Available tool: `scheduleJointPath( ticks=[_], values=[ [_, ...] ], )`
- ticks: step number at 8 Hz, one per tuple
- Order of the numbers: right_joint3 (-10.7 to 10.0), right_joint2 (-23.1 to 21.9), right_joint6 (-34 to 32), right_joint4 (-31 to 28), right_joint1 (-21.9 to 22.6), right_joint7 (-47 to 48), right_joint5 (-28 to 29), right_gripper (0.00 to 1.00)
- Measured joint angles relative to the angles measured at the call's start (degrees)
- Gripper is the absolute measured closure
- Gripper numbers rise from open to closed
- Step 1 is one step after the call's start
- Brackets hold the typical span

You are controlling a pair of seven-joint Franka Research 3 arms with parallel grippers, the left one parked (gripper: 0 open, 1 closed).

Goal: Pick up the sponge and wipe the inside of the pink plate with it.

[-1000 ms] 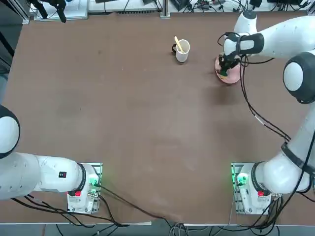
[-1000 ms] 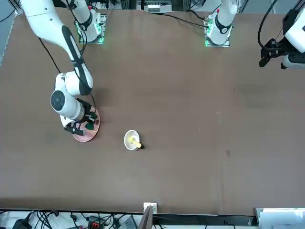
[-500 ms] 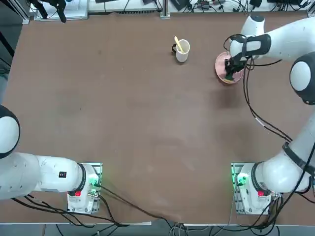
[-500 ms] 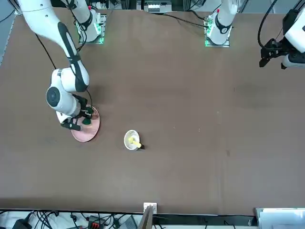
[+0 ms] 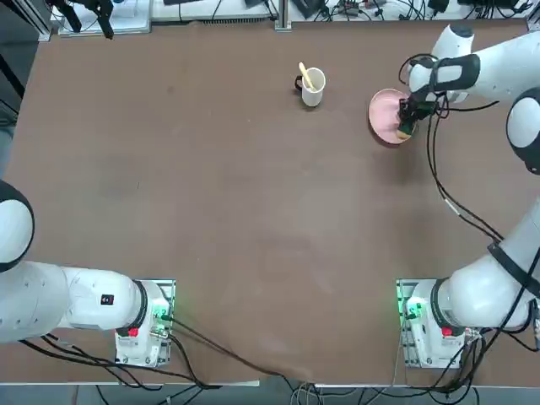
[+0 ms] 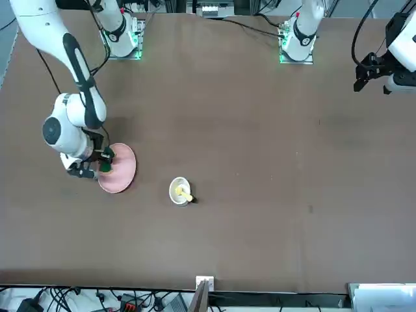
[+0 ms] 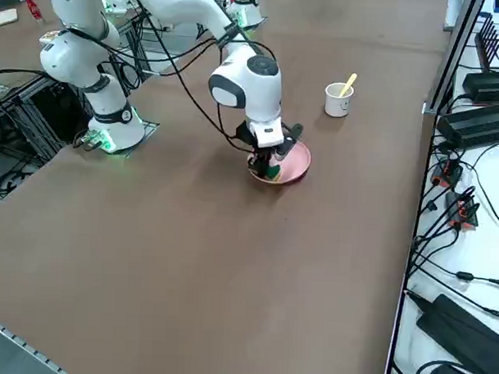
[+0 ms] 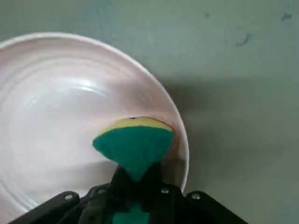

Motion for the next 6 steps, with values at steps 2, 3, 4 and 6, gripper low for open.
scheduleJointPath(
  ticks=[2, 3, 4, 6],
  values=[
    [0.0, 1.4, 0.8, 2.2, 0.0, -0.2, -0.1, 0.91],
    [0.1, 2.2, 1.2, 3.3, 0.2, -0.2, -0.1, 0.91],
    [0.3, 2.8, 1.4, 4.3, 0.5, -0.2, -0.1, 0.91],
    [0.6, 3.1, 2.2, 5.6, 1.4, -0.2, -0.1, 0.91]
  ],
)
